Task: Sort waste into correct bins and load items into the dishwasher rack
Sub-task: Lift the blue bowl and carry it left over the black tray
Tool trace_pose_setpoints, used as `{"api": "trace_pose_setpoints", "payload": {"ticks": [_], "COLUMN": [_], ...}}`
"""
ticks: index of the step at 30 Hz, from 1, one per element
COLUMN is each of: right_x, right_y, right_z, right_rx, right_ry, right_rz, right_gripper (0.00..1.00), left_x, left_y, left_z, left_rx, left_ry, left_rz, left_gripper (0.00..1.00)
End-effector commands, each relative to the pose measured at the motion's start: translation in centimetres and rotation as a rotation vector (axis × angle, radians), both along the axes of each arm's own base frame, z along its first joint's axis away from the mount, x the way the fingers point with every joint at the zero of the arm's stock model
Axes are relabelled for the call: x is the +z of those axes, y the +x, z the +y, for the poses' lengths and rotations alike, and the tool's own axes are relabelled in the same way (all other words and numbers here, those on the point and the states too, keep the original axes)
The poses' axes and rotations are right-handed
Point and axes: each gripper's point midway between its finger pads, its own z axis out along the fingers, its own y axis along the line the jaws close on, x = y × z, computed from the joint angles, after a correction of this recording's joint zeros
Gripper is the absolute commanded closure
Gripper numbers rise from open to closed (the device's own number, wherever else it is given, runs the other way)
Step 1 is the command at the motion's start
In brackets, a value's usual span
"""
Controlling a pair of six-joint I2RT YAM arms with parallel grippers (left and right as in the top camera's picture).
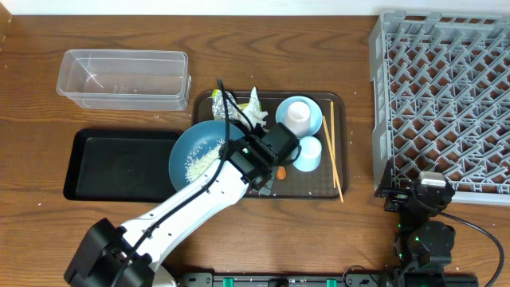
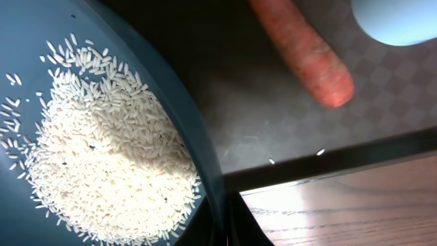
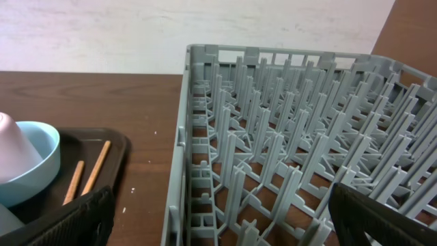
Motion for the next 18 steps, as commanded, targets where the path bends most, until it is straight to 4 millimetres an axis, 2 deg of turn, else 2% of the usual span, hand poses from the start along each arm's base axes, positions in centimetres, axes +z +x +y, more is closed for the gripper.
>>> {"api": "trace_pose_setpoints", "payload": {"ticks": [1, 9, 14, 18], "right_x": [-0.1, -0.1, -0.1, -0.1], "right_y": [-0.1, -0.1, -0.1, -0.1], "right_z": [-0.4, -0.4, -0.4, -0.4], "right_rx": [-0.017, -0.017, -0.017, -0.017], "right_ry": [-0.013, -0.013, -0.013, -0.013], "right_rz": [0.007, 0.007, 0.007, 0.007], "right_gripper": [0.01, 0.01, 0.01, 0.01], "left_x": [1.8, 4.3, 6.1, 6.6], "left_y": [0.7, 1.9, 3.4, 4.5], "left_z": [0.5, 2.9, 5.6, 7.4], "left_rx": [0.006, 0.051, 0.133, 0.166], "left_ry": [-0.014, -0.052, -0.083, -0.147], "left_rz": [-0.043, -0.104, -0.162, -0.152], "left_gripper": [0.94, 0.94, 0.94, 0.94]}}
